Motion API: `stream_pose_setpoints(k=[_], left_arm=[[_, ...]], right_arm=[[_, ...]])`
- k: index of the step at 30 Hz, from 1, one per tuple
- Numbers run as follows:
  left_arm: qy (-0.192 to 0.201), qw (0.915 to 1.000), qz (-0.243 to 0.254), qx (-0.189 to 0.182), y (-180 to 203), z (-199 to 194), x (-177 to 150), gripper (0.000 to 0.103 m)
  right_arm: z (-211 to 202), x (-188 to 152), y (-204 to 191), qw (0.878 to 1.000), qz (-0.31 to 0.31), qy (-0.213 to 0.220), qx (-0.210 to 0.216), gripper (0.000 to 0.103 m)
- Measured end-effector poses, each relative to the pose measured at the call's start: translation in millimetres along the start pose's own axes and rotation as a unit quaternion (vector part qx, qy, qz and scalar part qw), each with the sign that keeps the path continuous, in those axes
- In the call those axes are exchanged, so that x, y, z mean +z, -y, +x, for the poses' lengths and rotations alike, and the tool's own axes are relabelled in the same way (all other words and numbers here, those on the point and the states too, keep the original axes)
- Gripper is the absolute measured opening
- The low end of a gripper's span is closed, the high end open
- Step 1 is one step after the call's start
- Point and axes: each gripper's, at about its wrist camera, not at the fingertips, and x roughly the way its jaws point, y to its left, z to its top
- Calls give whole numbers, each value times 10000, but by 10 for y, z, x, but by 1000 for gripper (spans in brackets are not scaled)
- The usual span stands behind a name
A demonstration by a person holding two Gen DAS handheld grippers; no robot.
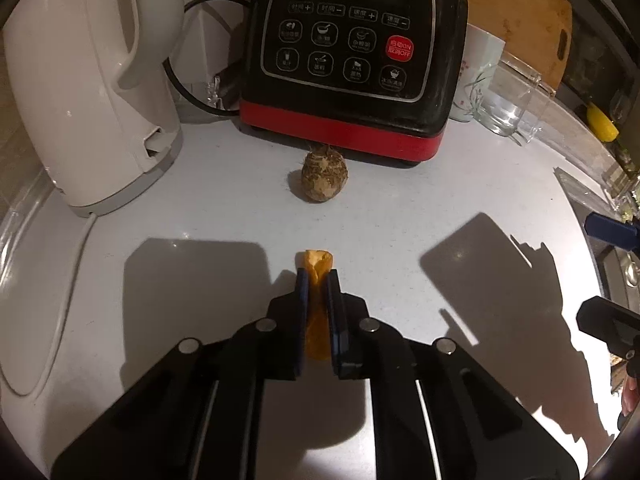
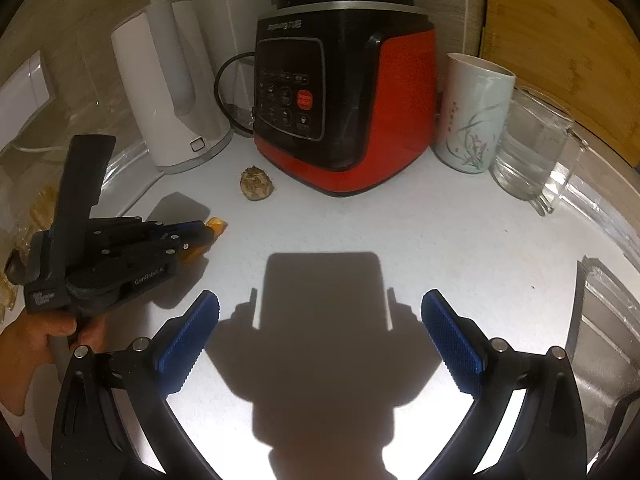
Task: Collect trash
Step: 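Grasp the yellow crust piece with the left gripper while the right gripper approaches the walnut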
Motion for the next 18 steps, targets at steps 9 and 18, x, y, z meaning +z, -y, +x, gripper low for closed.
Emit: stream_pose_setpoints(k=[9, 18], left_arm=[[19, 9995, -312, 42, -140, -78, -39, 8], [20, 9964, -750, 385, -487, -258, -163, 8]], right_arm=[[310, 256, -170, 9999, -159, 14, 34, 100], [1072, 635, -486, 9983, -85, -498, 283, 78]])
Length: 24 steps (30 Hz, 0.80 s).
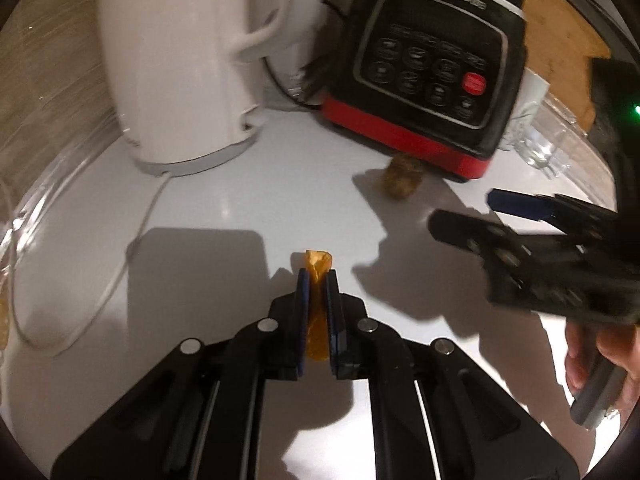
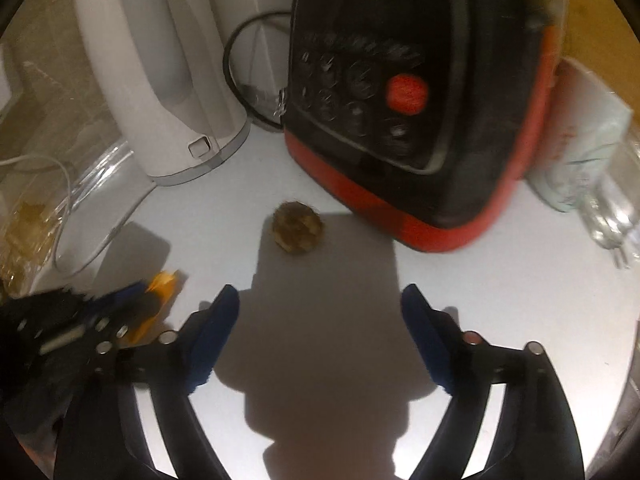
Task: Collect trash
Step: 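Grasp the yellow crust piece with the left gripper while the right gripper approaches the walnut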
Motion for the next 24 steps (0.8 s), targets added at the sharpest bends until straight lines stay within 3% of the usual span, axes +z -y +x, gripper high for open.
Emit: stream_pose_setpoints(k=[4, 11, 17, 18, 19, 24], left_arm=[[-31, 9999, -77, 97, -111, -22, -24, 8], [-50, 9998, -174, 92, -188, 16, -63, 8], [-40, 9998, -131, 136, -168, 30, -54, 8], [-38, 9998, -128, 142, -171, 30, -53, 8], [-35, 9998, -130, 147, -164, 32, -61, 8], [-18, 9998, -119, 173, -146, 21, -79, 8]], right_arm=[[243, 117, -135, 9997, -141, -168, -135, 70], [423, 198, -218, 9984, -265, -268, -428, 66], [443, 241, -235, 9983, -263, -261, -441, 49], [446, 245, -234, 9983, -262, -256, -444, 44], [438, 247, -221, 9984, -262, -248, -431, 31], [413, 242, -210, 9984, -255, -206, -456, 29]])
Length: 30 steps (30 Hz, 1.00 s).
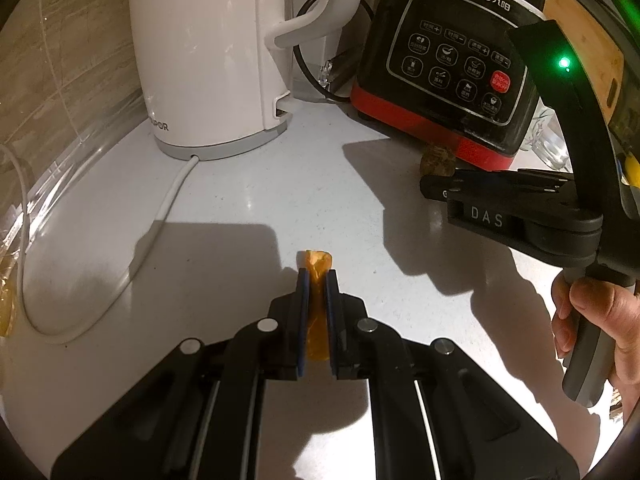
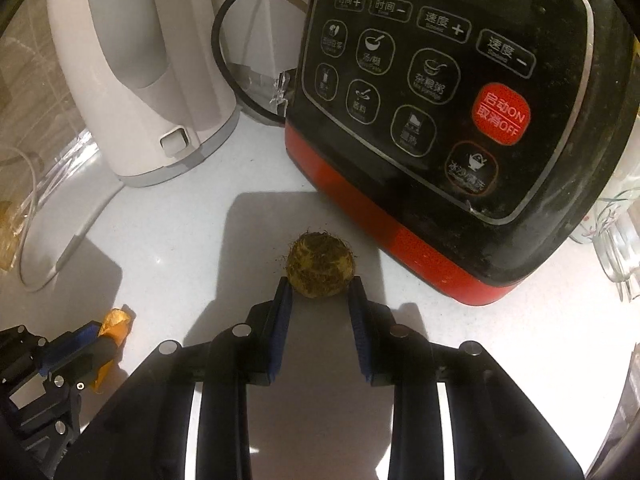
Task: Collect trash
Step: 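Grasp the yellow crust piece with the left gripper while the right gripper approaches the walnut, then grasp the brown walnut with the right gripper, then carry the crust piece and walnut over the green basket with both grippers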
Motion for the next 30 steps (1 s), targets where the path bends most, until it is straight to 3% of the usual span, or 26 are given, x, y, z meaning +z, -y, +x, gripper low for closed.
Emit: stream_pose_setpoints(k=[8, 15, 21, 30], left_arm=[[3, 10000, -4, 94, 54, -105, -42, 8], [114, 9999, 29, 115, 327, -577, -286, 8], [112, 9999, 51, -22, 709, -1116, -802, 8], [19, 9998, 35, -199, 1302, -1978, -1862, 8]], right_arm=[[-240, -108, 83, 10000, 19, 10, 83, 29], [-851, -464, 79, 9996, -101, 201, 160, 29], [-1551, -1192, 81, 9991, -178, 236, 301, 30], [-2605, -2726, 76, 9984, -249, 99, 496, 30]])
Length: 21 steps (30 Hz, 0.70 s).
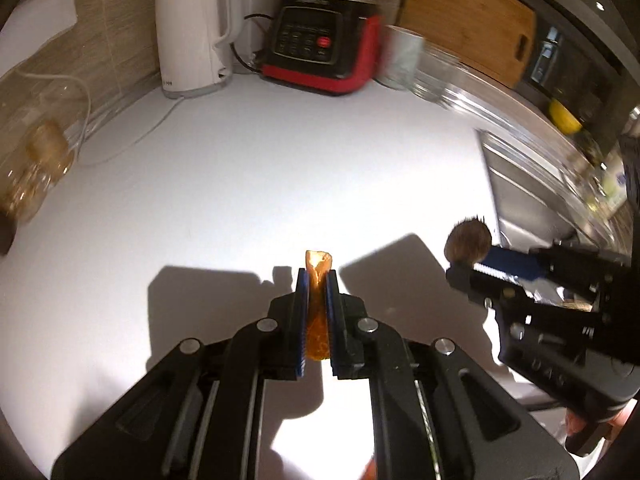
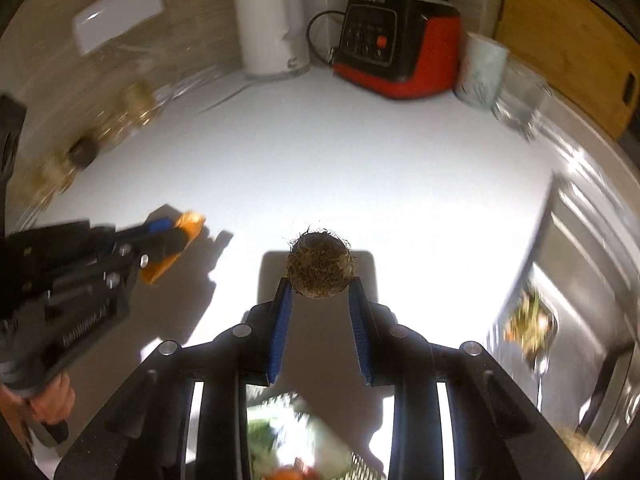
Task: Collect trash
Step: 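Carry the crust piece and walnut over the green basket with both grippers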
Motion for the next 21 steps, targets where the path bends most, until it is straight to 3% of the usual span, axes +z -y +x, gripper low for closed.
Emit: stream_pose_setpoints(k=[6, 11, 14, 16, 21], left_arm=[[-40, 9999, -3, -157, 387, -489, -725, 9], [-205, 9997, 69, -132, 717, -689, -1210, 9], [-289, 9994, 58, -178, 868, -772, -1449, 9], [-306, 9993, 76, -175, 940, -815, -1563, 9], [-319, 9994, 113, -105, 1018, -864, -1706, 9]], right_arm=[[-522, -998, -88, 9998, -27, -202, 75, 30], [-795, -1594, -125, 9992, -89, -363, 110, 30], [-902, -1836, -148, 9991, -77, -404, 131, 29], [-953, -1936, -170, 9990, -94, -408, 166, 19], [-951, -2029, -223, 9988, -205, -407, 179, 18]])
